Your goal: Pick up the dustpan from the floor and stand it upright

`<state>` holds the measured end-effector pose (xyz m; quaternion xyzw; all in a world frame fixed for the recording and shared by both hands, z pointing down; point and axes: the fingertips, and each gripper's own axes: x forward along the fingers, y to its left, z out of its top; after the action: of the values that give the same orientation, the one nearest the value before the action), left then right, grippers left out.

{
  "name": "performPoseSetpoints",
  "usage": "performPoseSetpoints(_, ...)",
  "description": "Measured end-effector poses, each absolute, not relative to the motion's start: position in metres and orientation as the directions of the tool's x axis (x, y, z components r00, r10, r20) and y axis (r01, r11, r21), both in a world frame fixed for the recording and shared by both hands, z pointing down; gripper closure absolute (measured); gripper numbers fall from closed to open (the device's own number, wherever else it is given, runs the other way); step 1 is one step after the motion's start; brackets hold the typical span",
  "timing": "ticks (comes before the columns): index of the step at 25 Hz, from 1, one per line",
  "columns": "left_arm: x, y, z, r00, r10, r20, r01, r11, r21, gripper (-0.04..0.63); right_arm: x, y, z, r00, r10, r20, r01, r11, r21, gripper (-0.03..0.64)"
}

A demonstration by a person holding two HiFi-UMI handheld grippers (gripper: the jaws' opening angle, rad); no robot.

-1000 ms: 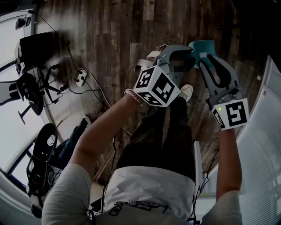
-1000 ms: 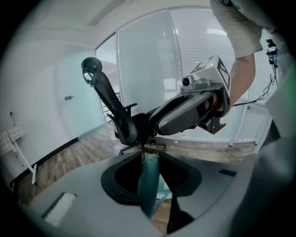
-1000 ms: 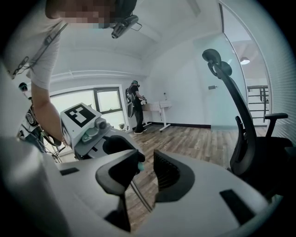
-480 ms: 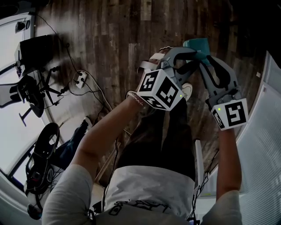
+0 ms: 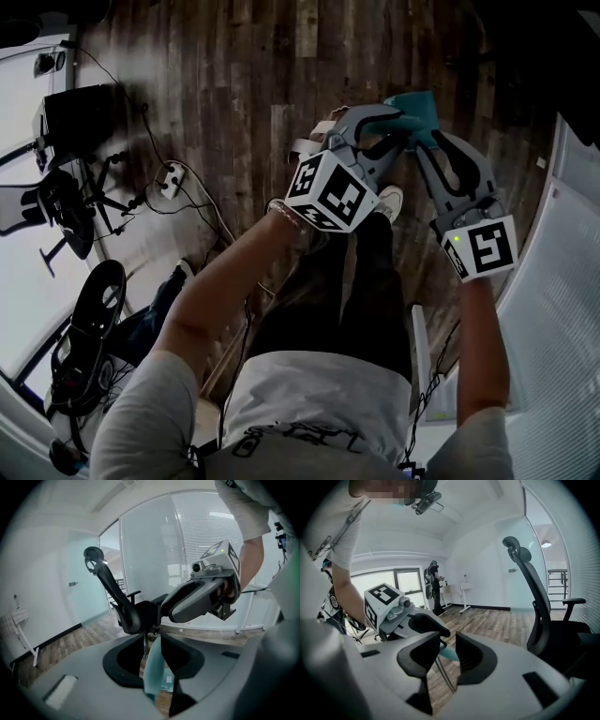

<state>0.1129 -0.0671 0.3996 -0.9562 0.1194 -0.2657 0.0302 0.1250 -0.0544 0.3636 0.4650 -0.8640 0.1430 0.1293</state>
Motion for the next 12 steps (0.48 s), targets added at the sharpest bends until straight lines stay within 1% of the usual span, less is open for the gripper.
performPoseSetpoints(6, 0.096, -0.077, 0.339, 0.842, -0.296, 0.451, -0.305, -0.951, -0.054, 0.485, 0.136, -0.057, 0.311, -0.514, -0.779, 0.359, -0.852, 0.513, -0.105, 0.522)
performPoseSetpoints(12, 0.064, -0.079, 0.235, 0.852, -0.374, 0.367, -0.406, -0.914, 0.011, 0.486, 0.146, -0.058, 0.229, -0.469, -0.806, 0.360, -0.877, 0.475, -0.080, 0.525)
